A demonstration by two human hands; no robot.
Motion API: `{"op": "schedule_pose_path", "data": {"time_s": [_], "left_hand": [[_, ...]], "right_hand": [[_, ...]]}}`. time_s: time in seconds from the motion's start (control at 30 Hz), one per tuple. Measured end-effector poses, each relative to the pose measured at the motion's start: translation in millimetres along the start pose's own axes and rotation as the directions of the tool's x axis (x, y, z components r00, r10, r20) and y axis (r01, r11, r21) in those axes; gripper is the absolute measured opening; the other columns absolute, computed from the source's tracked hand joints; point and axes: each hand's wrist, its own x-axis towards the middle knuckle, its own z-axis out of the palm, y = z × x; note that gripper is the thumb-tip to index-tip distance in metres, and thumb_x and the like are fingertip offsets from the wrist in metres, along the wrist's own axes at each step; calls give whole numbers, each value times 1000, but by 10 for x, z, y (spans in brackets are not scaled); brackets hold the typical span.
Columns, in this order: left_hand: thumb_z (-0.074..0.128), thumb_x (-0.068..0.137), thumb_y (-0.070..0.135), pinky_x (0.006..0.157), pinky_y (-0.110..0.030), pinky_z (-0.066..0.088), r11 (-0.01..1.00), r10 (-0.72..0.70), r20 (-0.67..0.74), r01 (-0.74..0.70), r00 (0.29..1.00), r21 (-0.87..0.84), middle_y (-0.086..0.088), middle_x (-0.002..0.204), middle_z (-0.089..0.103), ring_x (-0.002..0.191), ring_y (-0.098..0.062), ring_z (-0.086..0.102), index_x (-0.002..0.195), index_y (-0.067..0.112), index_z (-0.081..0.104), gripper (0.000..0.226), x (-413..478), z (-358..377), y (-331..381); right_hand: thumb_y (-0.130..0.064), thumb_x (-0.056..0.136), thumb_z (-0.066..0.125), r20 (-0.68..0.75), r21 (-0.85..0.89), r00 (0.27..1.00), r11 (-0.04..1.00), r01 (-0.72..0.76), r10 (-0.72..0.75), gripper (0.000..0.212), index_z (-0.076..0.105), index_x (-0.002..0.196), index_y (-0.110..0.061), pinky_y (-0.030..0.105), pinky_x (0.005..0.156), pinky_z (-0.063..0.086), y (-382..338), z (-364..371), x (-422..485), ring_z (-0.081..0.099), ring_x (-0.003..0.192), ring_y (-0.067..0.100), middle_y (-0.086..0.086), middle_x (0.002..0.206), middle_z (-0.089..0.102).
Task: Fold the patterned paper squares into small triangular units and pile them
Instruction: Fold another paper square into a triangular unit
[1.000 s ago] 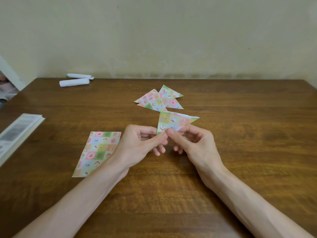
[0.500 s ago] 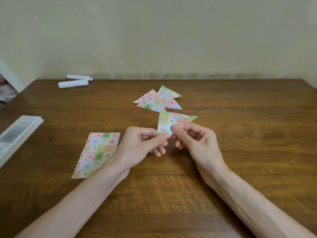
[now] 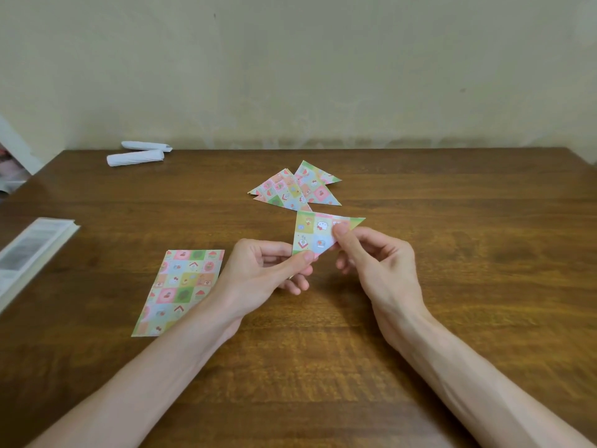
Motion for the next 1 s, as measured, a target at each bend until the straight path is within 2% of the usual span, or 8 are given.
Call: {"op": "schedule_pose_path", "data": {"time_s": [0.1,0.2,0.43,0.5,0.63,0.7,0.83,1.0], "left_hand": [[81,83,29,64,-25,57,1000,-7,2,7,1000,2,-13,81,77,68,-18,71,89,11,84,19,3,9,10],[81,86,24,63,-23,56,1000,-16,-2,16,1000,-8,-13,80,77,68,-17,70,90,10,84,15,5,8,16],[81,86,21,61,-22,55,1000,-7,2,7,1000,-28,-15,81,77,66,-17,69,88,10,84,12,-3,-4,6],[81,86,22,61,-22,55,1000,-2,8,2,1000,-28,-15,81,77,66,-17,69,88,10,84,13,-1,-7,5],[81,86,22,61,-21,55,1000,-8,9,8,1000,-27,-15,80,76,66,-17,69,88,7,84,15,4,-19,8],[80,87,20,60,-21,55,1000,-2,17,3,1000,-28,-14,79,76,66,-17,69,89,7,83,13,5,-24,1],[80,87,21,62,-22,56,999,-5,33,6,999,-36,-13,80,76,66,-17,68,90,7,84,15,2,-20,6],[80,82,29,65,-26,58,997,-53,99,58,994,-44,-11,86,78,72,-18,70,98,11,84,24,-10,-29,33]], "right_hand": [[-34,96,73,2,-9,1000,1000,-3,3,33,77,83,-4,34,69,47,0,-5,12,55,64,16,9,67,64],[-29,96,73,-21,11,1000,1000,11,-10,28,77,85,-4,30,66,47,-1,-11,22,55,64,16,1,65,63],[-26,97,71,-10,21,1000,1000,19,-19,27,76,87,-1,24,64,46,-6,-53,36,54,64,13,-7,64,62],[-26,97,71,-11,25,1000,1000,19,-19,29,76,87,1,24,64,46,-12,-65,42,54,65,13,-7,63,62],[-30,97,70,-2,25,1000,1000,6,-6,28,79,88,-5,32,69,46,-40,-82,47,54,66,16,0,66,64],[-29,98,70,-8,23,1000,1000,18,-18,30,79,86,-4,29,68,46,-54,-91,43,54,66,14,2,71,68],[-30,99,69,-22,15,1000,1000,18,-18,29,79,89,-4,29,67,47,-53,-98,58,54,66,15,-4,64,63],[-25,99,69,-68,4,995,997,74,-73,29,78,88,0,23,63,46,-48,-106,65,53,63,12,-2,68,66]]}}
